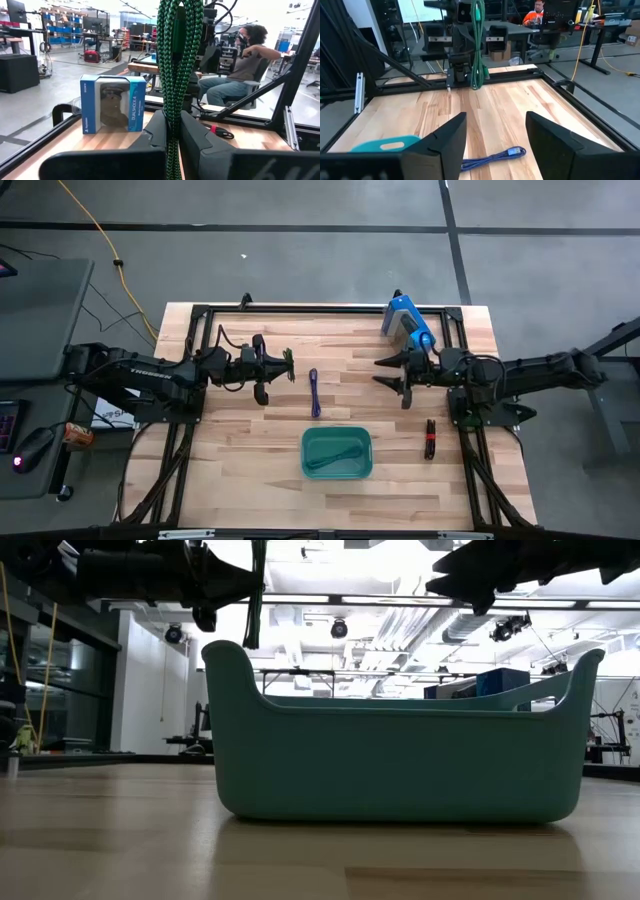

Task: Pick and place USB-C Cables
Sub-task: Put the black green charger cable into the green bin

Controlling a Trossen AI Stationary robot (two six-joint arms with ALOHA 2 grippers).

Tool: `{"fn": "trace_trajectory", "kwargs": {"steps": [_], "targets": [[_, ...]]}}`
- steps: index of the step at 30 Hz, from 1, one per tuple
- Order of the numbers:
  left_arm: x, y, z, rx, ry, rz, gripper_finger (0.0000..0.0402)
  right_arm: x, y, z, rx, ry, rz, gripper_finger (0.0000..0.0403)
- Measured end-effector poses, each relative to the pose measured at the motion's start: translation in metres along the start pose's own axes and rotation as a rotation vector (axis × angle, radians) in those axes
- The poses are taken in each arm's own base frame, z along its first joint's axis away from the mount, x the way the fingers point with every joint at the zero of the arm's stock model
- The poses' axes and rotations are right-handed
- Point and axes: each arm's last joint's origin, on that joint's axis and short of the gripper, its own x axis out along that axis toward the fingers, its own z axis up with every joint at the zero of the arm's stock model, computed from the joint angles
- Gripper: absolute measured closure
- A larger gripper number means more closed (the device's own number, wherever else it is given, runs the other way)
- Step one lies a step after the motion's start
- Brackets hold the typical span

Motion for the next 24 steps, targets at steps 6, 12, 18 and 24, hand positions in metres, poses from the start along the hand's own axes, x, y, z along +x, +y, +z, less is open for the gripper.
{"fn": "trace_trajectory", "kwargs": {"steps": [6,12,18,24], "targets": [[0.001,-0.001,0.001,-0.035,-0.025,-0.024,0.0401,0.03,0.004,-0.014,-0.013,0.02,0.027,0.0206],[0.013,-0.007,-0.006,-0.056,-0.073,-0.085,0.0401,0.064,0.005,-0.03,-0.028,-0.042,0.023,0.0206],[0.033,-0.008,-0.021,-0.081,-0.095,-0.087,0.0401,0.087,0.004,-0.052,0.026,-0.05,0.049,0.0206],[0.057,-0.01,-0.033,-0.083,-0.064,-0.09,0.0401,0.104,0.005,-0.068,0.068,-0.097,0.068,0.0206]]}}
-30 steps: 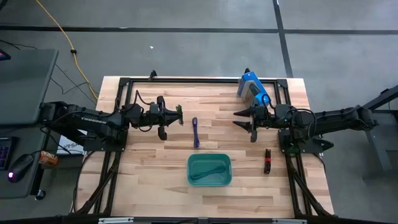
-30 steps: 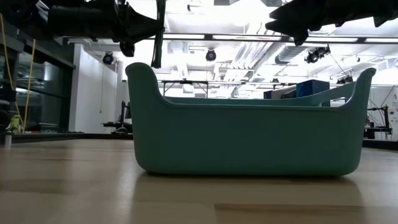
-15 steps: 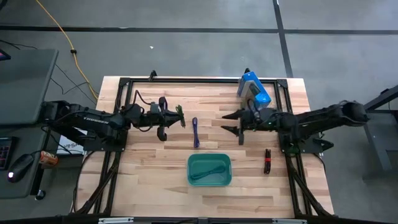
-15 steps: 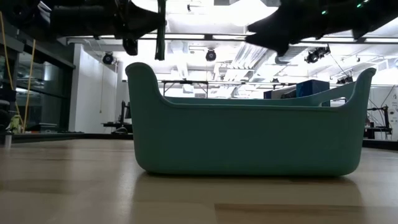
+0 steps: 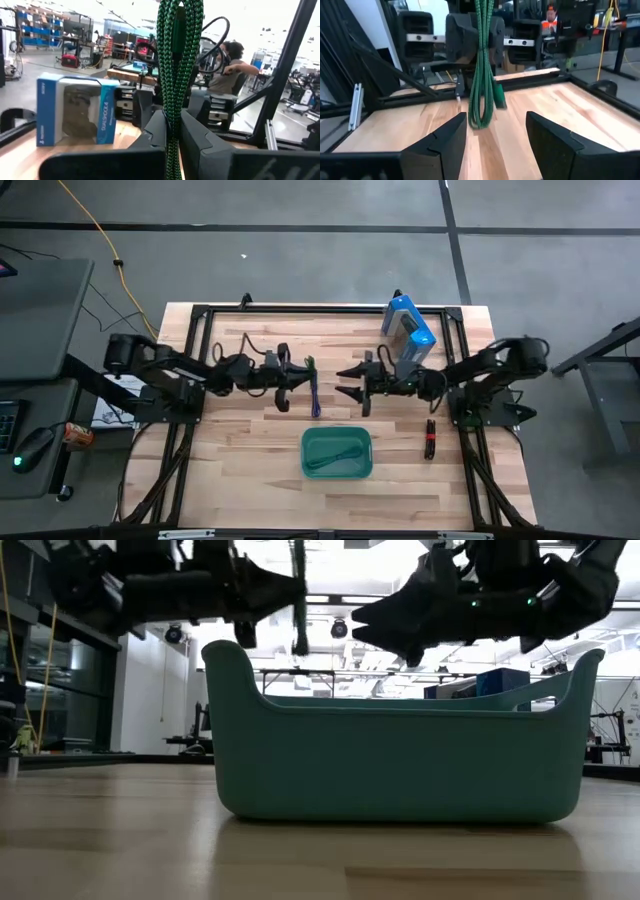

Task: Pick and place USB-C Cables
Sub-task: Put the black green charger cable into the green bin

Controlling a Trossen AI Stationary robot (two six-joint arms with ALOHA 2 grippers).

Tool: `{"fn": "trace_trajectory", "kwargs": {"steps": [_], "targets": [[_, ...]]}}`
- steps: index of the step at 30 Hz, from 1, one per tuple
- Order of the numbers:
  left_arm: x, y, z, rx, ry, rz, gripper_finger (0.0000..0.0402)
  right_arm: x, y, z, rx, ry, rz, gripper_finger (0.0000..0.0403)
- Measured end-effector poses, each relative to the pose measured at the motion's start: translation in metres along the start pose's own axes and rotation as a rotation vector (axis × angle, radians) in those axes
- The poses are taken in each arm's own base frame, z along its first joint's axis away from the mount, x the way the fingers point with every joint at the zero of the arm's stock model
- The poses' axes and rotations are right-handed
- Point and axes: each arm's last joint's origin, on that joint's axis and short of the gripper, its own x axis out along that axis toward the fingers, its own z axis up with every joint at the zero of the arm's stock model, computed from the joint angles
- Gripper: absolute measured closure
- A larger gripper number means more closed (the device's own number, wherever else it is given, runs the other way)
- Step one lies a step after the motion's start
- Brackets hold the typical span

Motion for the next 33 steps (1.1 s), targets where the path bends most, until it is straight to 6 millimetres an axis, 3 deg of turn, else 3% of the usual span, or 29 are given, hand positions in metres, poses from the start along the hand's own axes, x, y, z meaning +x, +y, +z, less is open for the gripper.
{"fn": "trace_trajectory", "kwargs": {"steps": [7,14,20,33], "targets": [[0.022,-0.01,-0.012,0.022,0.032,-0.036,0.0401,0.028,0.001,-0.008,0.024,0.036,0.024,0.0206],[0.025,-0.018,-0.013,0.046,0.035,-0.064,0.0401,0.047,0.005,-0.002,0.021,0.075,0.099,0.0206],[0.025,-0.018,-0.012,0.061,0.031,-0.061,0.0401,0.05,0.012,0.003,0.038,0.067,0.189,0.0206],[0.025,-0.019,-0.01,0.035,0.006,-0.043,0.0401,0.05,0.02,0.005,0.043,0.032,0.18,0.0206]]}}
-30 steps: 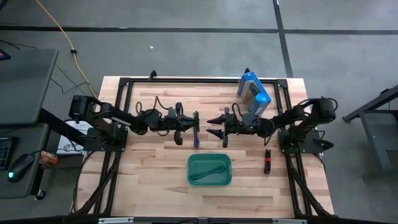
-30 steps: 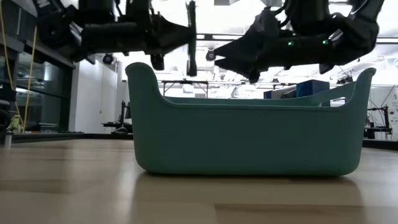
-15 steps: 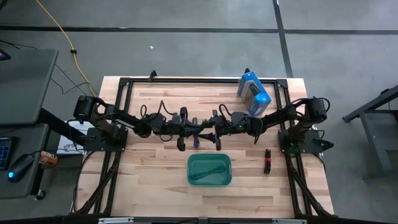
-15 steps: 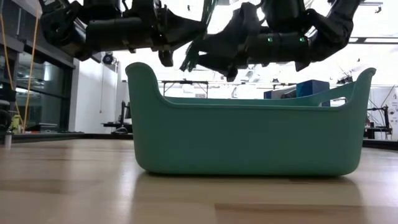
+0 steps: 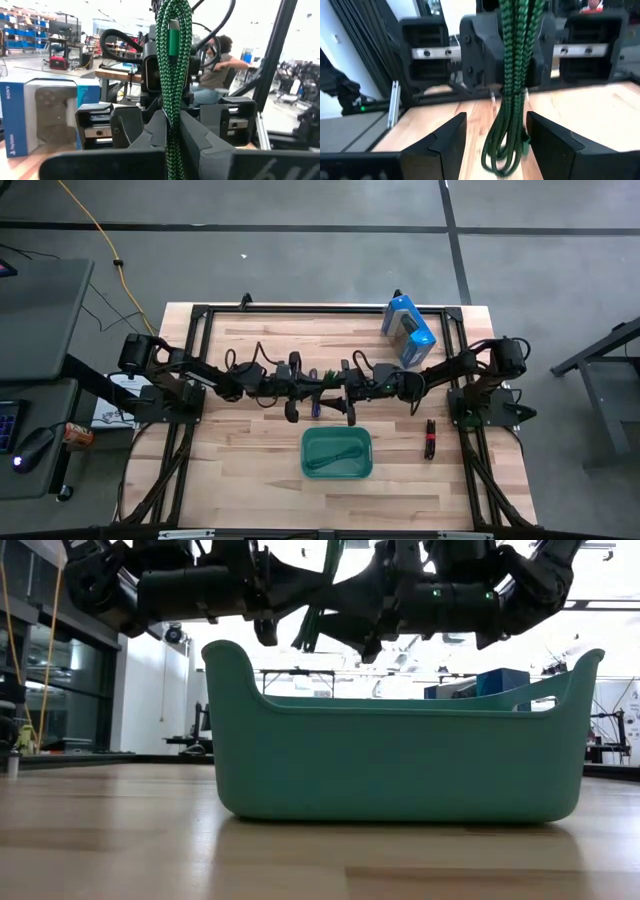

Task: Pick and place USB-C Cables
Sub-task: Put the black green charger cable into the green bin

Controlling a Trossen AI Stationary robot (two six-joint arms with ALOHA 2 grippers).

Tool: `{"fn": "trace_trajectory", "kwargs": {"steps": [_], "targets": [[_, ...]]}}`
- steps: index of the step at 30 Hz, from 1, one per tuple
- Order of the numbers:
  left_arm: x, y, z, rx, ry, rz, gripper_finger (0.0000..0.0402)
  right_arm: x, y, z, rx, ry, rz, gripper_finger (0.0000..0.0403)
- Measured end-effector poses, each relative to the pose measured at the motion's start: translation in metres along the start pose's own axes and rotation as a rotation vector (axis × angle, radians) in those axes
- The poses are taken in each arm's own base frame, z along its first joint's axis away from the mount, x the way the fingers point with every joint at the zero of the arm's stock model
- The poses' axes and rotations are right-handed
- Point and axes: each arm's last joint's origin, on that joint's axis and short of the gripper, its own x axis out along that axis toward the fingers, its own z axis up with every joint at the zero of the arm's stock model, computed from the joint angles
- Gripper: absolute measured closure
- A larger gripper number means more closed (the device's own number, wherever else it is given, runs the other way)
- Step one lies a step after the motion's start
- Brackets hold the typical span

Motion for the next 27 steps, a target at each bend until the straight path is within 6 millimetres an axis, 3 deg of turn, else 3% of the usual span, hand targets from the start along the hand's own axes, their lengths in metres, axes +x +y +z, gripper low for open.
{"fn": "trace_trajectory", "kwargs": {"steps": [17,21,27], "targets": [[0.003,-0.013,0.004,-0.035,-0.044,-0.009,0.0401,0.0,0.006,0.005,-0.005,-0.057,0.029,0.0209],[0.003,-0.013,0.004,-0.036,-0.045,0.003,0.0401,0.0,0.005,0.005,-0.003,-0.059,0.026,0.0235],[0.003,-0.013,0.005,-0.036,-0.047,0.002,0.0401,0.0,0.005,0.005,-0.004,-0.058,0.022,0.0306]]}}
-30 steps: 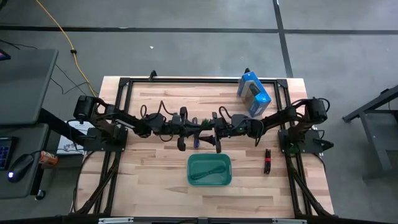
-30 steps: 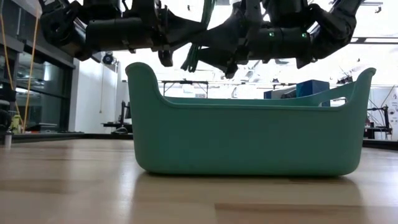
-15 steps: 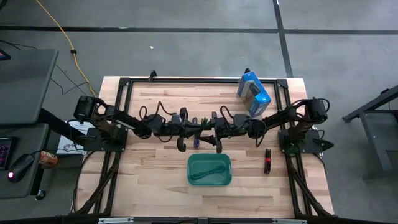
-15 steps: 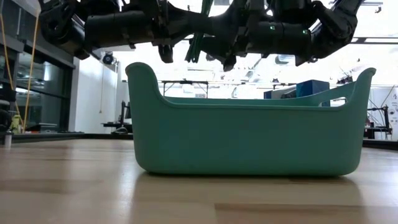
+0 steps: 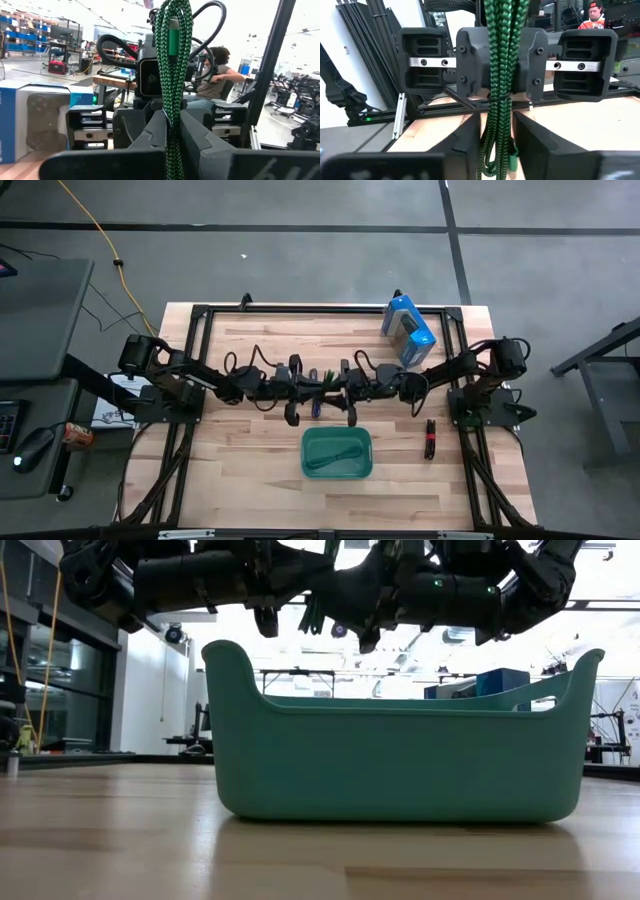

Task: Pick and place USB-C Cables
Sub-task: Put the black green charger cable into the green bin

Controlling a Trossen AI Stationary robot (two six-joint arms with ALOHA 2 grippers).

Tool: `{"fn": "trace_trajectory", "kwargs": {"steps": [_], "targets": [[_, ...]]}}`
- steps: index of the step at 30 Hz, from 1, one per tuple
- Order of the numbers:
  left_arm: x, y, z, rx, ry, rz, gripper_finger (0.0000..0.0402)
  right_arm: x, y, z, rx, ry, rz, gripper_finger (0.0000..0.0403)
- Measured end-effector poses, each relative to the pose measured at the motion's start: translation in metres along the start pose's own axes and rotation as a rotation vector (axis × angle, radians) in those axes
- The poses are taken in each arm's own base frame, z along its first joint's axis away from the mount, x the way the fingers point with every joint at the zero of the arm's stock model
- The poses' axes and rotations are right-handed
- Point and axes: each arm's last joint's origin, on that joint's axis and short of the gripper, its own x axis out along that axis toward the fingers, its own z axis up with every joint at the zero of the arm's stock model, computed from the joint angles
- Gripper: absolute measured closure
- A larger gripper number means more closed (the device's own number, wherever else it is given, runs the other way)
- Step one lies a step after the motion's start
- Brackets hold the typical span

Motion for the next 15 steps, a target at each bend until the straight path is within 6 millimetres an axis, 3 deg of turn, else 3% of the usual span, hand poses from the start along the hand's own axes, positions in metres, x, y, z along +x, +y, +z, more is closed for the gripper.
{"fn": "trace_trajectory", "kwargs": {"steps": [6,15], "targets": [[0.0,0.0003,-0.0003,0.0,0.002,0.004,0.0401,0.0,0.0002,-0.0002,0.0,0.002,0.004,0.0383],[0.0,0.0004,-0.0014,0.001,0.013,0.006,0.0398,-0.0001,0.0001,-0.0019,0.022,0.021,0.001,0.0384]]}}
